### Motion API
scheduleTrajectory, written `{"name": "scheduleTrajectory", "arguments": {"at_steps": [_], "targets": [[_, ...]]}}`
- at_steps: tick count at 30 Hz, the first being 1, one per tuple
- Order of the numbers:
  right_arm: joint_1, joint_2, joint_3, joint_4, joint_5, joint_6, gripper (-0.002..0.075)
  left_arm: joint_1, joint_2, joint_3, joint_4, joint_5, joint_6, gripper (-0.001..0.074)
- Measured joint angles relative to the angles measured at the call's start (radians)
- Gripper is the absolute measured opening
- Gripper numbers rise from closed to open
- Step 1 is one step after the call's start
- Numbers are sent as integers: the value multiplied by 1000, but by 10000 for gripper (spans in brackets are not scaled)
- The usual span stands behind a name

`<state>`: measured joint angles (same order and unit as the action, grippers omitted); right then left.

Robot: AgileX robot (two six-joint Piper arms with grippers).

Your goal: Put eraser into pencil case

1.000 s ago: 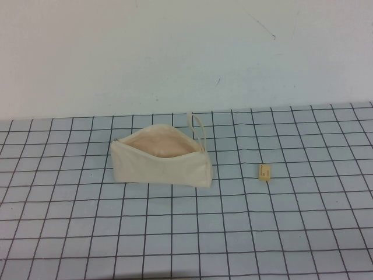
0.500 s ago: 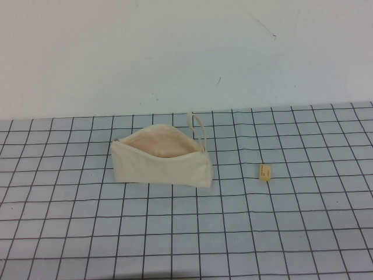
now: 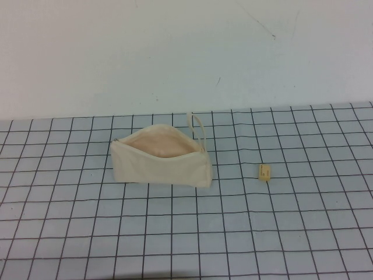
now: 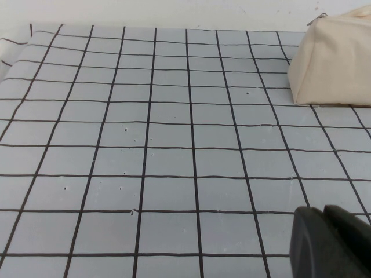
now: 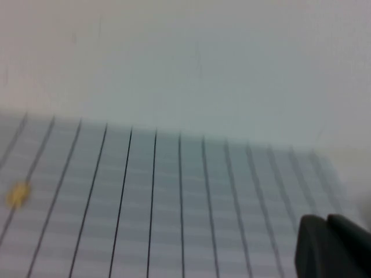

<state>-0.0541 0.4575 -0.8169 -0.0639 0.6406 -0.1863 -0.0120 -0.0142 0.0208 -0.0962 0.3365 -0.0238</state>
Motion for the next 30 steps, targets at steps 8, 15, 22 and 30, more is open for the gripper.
{"name": "scheduleTrajectory", "arguments": {"at_steps": [8, 15, 22, 30], "targets": [[0, 337, -18, 51, 141, -38, -1, 0, 0, 0, 0, 0, 0, -1], [2, 663, -82, 134, 83, -46, 27, 0, 0, 0, 0, 0, 0, -1], [126, 970, -265, 138, 43, -46, 85, 0, 0, 0, 0, 0, 0, -1], [361, 1284, -523, 143, 32, 44, 192, 0, 0, 0, 0, 0, 0, -1]]}}
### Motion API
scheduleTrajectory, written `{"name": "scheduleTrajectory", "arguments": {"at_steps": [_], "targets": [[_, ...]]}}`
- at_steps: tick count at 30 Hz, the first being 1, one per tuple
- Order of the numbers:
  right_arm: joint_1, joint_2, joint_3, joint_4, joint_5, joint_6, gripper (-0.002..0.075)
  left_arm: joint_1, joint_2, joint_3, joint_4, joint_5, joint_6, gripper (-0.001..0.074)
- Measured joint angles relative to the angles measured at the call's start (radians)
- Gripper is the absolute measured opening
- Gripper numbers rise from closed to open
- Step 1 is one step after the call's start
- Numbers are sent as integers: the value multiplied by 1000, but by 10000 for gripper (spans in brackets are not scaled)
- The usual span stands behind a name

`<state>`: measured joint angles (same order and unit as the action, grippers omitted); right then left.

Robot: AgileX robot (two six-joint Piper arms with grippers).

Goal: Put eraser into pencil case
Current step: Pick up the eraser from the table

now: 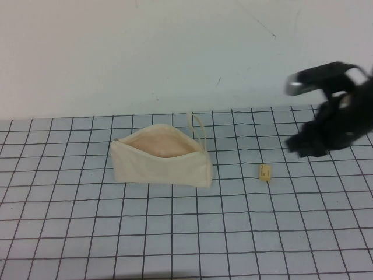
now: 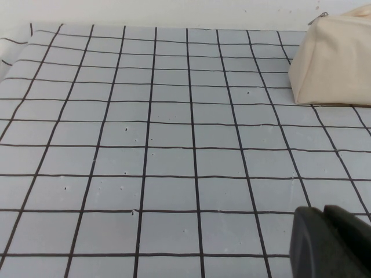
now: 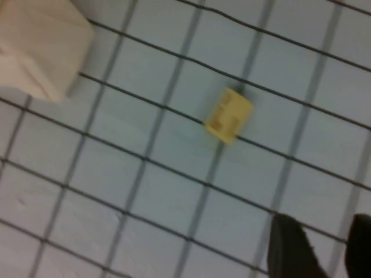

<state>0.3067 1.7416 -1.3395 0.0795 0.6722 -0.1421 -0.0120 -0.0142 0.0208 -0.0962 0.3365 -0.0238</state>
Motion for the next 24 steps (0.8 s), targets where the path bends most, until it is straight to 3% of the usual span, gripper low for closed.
{"name": "scheduleTrajectory", "arguments": {"at_steps": [4, 7, 24], "targets": [[45, 125, -106, -20, 0, 114, 304, 0, 0, 0, 0, 0, 0, -1], [46, 205, -175, -26, 2, 148, 340, 0, 0, 0, 0, 0, 0, -1], [46, 472, -337, -15, -19, 169, 356, 0, 0, 0, 0, 0, 0, -1]]}}
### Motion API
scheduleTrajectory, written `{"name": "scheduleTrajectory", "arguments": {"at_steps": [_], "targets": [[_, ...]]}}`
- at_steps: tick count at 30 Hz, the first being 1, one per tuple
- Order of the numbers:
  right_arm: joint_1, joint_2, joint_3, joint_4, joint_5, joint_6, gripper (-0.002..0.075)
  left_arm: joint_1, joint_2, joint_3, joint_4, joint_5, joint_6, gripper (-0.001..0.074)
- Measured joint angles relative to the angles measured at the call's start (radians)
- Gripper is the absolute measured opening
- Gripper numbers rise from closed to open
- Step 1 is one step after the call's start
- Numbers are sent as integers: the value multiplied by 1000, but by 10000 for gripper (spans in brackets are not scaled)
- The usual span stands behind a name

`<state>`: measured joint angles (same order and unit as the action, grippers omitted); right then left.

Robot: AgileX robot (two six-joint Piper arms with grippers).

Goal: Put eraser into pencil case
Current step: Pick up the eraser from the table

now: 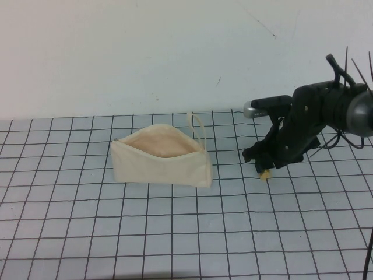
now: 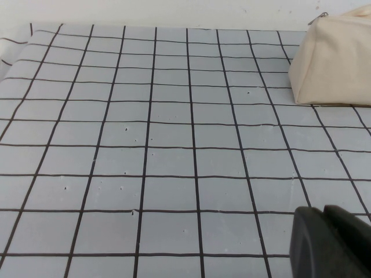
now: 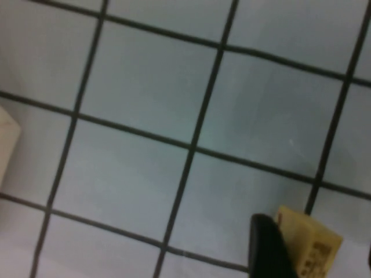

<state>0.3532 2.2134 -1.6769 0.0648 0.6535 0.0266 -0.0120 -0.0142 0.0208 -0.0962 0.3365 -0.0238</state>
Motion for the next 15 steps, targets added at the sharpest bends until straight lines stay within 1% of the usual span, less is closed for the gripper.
{"name": "scheduleTrajectory", "arguments": {"at_steps": [7, 9, 12, 15], "targets": [[2, 11, 0, 0, 21, -43, 355, 0, 0, 0, 0, 0, 0, -1], [2, 11, -1, 0, 25, -50, 340, 0, 0, 0, 0, 0, 0, -1], [2, 11, -2, 0, 35, -56, 277, 0, 0, 0, 0, 0, 0, -1], [2, 11, -2, 0, 43, -66, 168, 0, 0, 0, 0, 0, 0, -1]]}}
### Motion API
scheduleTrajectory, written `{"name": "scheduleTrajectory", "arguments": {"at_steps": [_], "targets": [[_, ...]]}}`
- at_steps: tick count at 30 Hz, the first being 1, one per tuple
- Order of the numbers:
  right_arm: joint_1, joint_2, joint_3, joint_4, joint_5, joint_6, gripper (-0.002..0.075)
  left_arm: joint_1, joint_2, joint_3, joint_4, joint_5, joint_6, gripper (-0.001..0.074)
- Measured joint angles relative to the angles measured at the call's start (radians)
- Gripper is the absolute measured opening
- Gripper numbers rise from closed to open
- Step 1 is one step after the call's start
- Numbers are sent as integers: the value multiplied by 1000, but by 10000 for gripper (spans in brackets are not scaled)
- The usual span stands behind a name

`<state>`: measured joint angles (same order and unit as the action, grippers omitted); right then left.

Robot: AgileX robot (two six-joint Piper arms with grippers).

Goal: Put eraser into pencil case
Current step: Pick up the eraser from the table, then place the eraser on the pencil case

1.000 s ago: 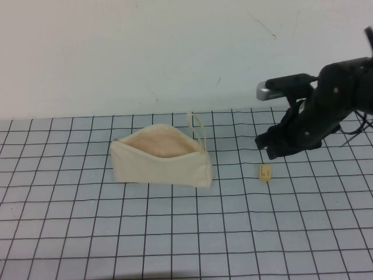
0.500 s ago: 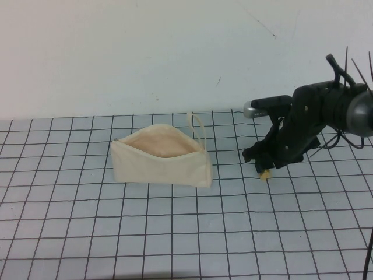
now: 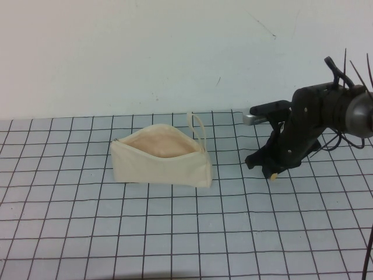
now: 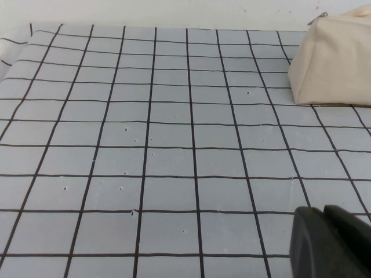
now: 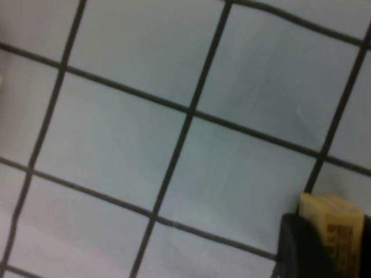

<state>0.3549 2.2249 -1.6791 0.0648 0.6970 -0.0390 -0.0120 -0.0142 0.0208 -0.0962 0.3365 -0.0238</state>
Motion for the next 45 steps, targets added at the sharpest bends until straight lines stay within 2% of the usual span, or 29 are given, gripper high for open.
{"name": "scheduleTrajectory", "arguments": {"at_steps": [1, 2, 8, 12, 14, 19, 24, 30, 33, 36, 39, 42, 45], "targets": [[0, 0, -4, 0, 8, -8, 127, 0, 0, 0, 0, 0, 0, -1], [0, 1, -11, 0, 19, -19, 116, 0, 0, 0, 0, 0, 0, -1], [0, 11, -180, 37, 197, -123, 119, 0, 0, 0, 0, 0, 0, -1], [0, 11, -390, 156, 307, -182, 119, 0, 0, 0, 0, 0, 0, -1], [0, 11, -502, 270, 340, -228, 119, 0, 0, 0, 0, 0, 0, -1], [46, 5, -634, 464, 341, -396, 118, 0, 0, 0, 0, 0, 0, -1], [141, 33, -645, 485, 330, -503, 118, 0, 0, 0, 0, 0, 0, -1], [213, 121, -645, 491, 197, -622, 125, 0, 0, 0, 0, 0, 0, -1], [213, 131, -645, 486, 187, -613, 195, 0, 0, 0, 0, 0, 0, -1], [211, 131, -645, 437, 209, -578, 367, 0, 0, 0, 0, 0, 0, -1], [211, 128, -645, 370, 254, -567, 501, 0, 0, 0, 0, 0, 0, -1], [211, 103, -645, 308, 317, -565, 521, 0, 0, 0, 0, 0, 0, -1], [211, 46, -645, 217, 395, -550, 452, 0, 0, 0, 0, 0, 0, -1]]}}
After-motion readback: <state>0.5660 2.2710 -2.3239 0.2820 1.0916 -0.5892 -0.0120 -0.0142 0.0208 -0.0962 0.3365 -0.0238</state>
